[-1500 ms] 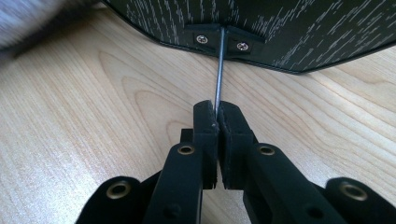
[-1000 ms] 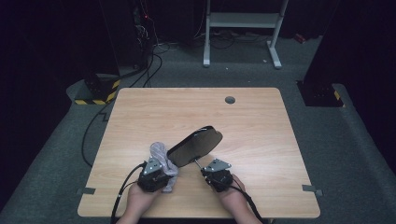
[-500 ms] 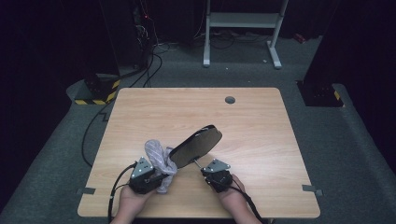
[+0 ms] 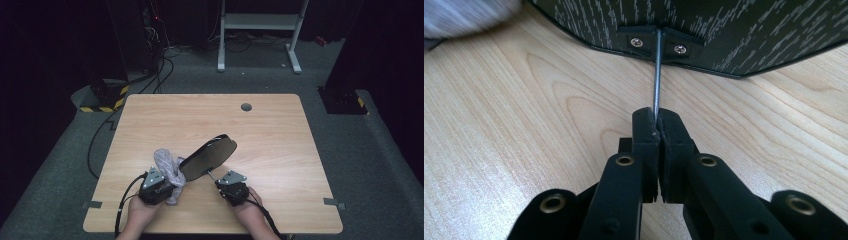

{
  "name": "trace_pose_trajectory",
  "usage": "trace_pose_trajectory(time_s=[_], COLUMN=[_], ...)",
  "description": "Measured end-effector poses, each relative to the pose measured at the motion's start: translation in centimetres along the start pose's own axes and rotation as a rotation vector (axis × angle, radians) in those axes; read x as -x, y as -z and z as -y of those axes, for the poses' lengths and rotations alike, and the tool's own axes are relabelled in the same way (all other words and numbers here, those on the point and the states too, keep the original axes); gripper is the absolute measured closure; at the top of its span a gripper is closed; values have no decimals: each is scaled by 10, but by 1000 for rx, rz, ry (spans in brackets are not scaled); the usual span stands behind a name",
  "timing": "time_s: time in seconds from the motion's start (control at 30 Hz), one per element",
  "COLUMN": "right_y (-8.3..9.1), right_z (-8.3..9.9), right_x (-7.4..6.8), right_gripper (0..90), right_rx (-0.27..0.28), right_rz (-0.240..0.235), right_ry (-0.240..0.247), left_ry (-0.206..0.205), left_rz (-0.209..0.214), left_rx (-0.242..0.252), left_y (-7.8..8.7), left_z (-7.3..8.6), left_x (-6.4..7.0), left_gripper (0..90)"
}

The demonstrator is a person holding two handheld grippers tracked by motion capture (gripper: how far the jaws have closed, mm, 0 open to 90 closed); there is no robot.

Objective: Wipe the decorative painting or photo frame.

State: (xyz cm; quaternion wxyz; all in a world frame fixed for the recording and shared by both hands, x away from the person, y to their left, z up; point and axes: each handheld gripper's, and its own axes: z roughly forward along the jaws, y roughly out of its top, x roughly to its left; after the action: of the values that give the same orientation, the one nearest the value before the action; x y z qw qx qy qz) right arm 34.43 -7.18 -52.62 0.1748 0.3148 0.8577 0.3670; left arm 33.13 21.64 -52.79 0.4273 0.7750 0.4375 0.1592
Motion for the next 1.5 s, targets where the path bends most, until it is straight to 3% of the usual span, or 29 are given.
trace_pose_trajectory(time_s=[0.07, 0.13, 0.27, 0.43, 0.7, 0.77, 0.93, 1.03, 1.17, 1.3, 1.5], right_y=[0, 0, 0, 0, 0, 0, 0, 0, 0, 0, 0], right_z=[0, 0, 0, 0, 0, 0, 0, 0, 0, 0, 0], right_x=[0, 0, 0, 0, 0, 0, 0, 0, -1, -1, -1], right_gripper=[884, 884, 885, 885, 885, 884, 883, 882, 879, 875, 865], right_rx=[1, 0, 1, 0, 1, 1, 1, 0, 1, 1, 2], right_rz=[1, 0, 1, 0, -1, -1, -1, 1, 5, 9, 10], right_ry=[2, 1, 2, 4, 3, 3, 3, 5, 9, 13, 9], left_ry=[29, 34, 74, 130, 96, 63, 48, 14, -1, 1, 14], left_rz=[5, 11, 49, 90, -20, -67, -132, -179, -221, -239, -239], left_rx=[25, 12, 32, 102, 169, 149, 98, 48, -4, -59, -61], left_y=[-2, -7, -10, 5, 43, 48, 54, 53, 51, 46, 46], left_z=[-2, -5, -8, -11, -11, -9, -2, 3, 8, 10, 11], left_x=[-1, 0, 0, -8, -29, -33, -45, -49, -51, -54, -55], left_gripper=[682, 681, 683, 686, 681, 674, 664, 656, 650, 619, 532])
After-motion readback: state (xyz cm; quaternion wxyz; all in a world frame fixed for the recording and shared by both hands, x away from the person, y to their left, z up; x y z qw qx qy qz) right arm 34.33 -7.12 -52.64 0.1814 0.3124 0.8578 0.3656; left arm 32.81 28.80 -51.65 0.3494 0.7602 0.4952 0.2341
